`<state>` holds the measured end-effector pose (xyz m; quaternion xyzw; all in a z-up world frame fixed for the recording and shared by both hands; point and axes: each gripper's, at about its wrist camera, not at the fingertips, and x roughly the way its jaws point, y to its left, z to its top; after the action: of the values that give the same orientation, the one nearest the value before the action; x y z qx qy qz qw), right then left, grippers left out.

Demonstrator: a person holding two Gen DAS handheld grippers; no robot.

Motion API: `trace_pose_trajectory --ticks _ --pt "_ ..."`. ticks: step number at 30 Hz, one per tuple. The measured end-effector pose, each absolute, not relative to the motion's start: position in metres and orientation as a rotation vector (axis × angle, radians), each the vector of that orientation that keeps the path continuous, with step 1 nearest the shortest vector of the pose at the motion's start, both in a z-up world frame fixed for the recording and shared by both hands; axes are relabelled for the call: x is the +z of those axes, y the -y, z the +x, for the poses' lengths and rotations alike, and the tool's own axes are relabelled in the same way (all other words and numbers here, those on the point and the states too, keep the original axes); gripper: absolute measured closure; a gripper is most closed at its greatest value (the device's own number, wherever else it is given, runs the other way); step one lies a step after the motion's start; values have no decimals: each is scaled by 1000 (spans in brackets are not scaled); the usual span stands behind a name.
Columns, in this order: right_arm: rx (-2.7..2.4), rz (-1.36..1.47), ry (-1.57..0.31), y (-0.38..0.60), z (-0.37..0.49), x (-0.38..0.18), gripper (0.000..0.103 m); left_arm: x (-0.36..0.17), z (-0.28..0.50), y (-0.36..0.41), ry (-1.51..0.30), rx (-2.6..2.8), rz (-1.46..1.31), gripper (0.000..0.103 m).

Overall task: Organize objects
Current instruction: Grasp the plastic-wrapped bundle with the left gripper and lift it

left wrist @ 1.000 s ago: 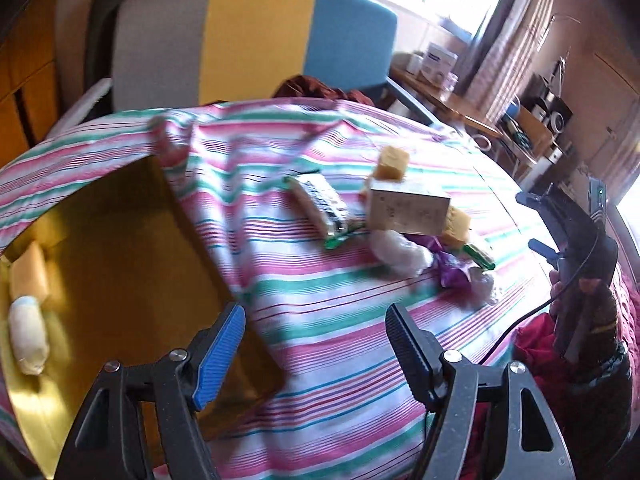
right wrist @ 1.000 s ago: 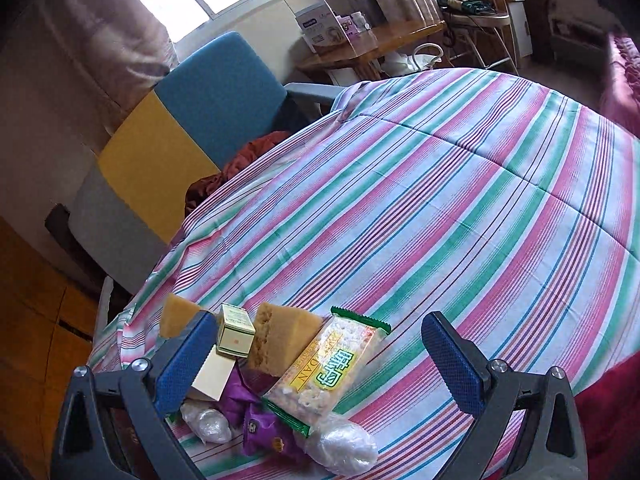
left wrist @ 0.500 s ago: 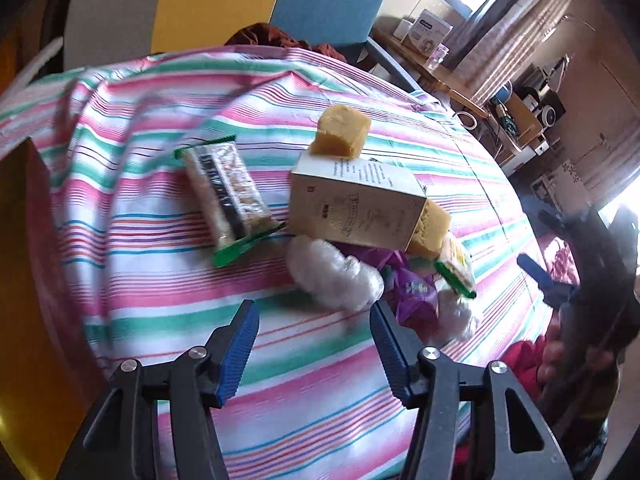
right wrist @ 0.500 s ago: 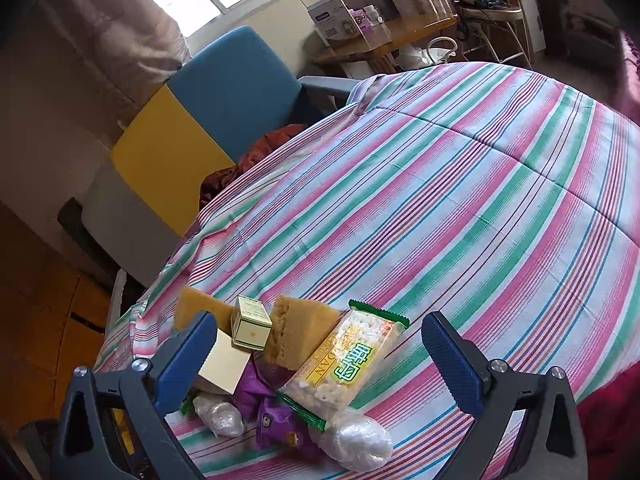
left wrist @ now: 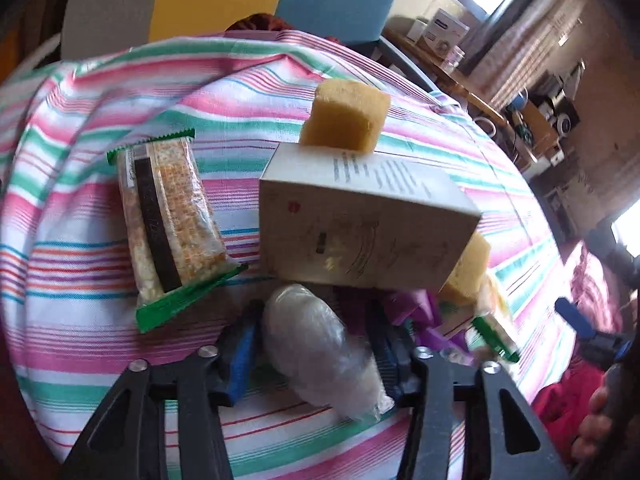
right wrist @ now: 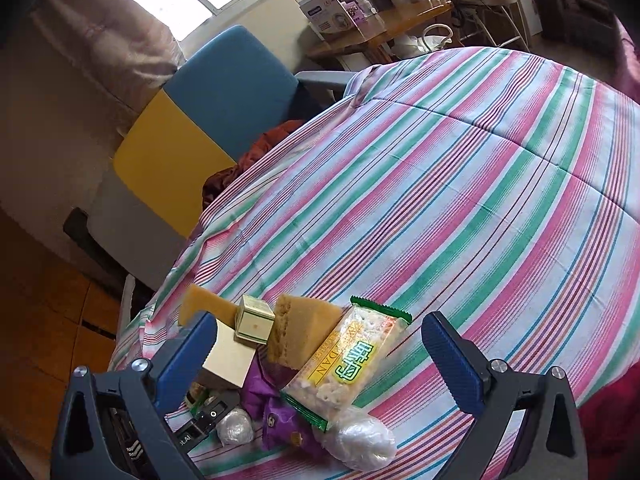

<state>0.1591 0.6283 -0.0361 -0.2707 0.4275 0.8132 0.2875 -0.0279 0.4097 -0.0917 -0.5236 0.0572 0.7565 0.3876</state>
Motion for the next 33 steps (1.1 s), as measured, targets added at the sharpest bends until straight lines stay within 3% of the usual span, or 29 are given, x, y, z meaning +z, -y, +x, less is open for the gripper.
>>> trace_pose_trajectory --ticks 16,23,33 --pt "2141 -836 -1092 -626 149 -44 0 -92 15 -337 -267 1915 -1147 67" --pt "2251 -909 -1028 -607 131 -40 0 -94 18 -318 -218 1884 -1120 69" --pt "2491 -1188 -578 -564 37 -6 0 -97 19 -312 -191 1871 -1088 69"
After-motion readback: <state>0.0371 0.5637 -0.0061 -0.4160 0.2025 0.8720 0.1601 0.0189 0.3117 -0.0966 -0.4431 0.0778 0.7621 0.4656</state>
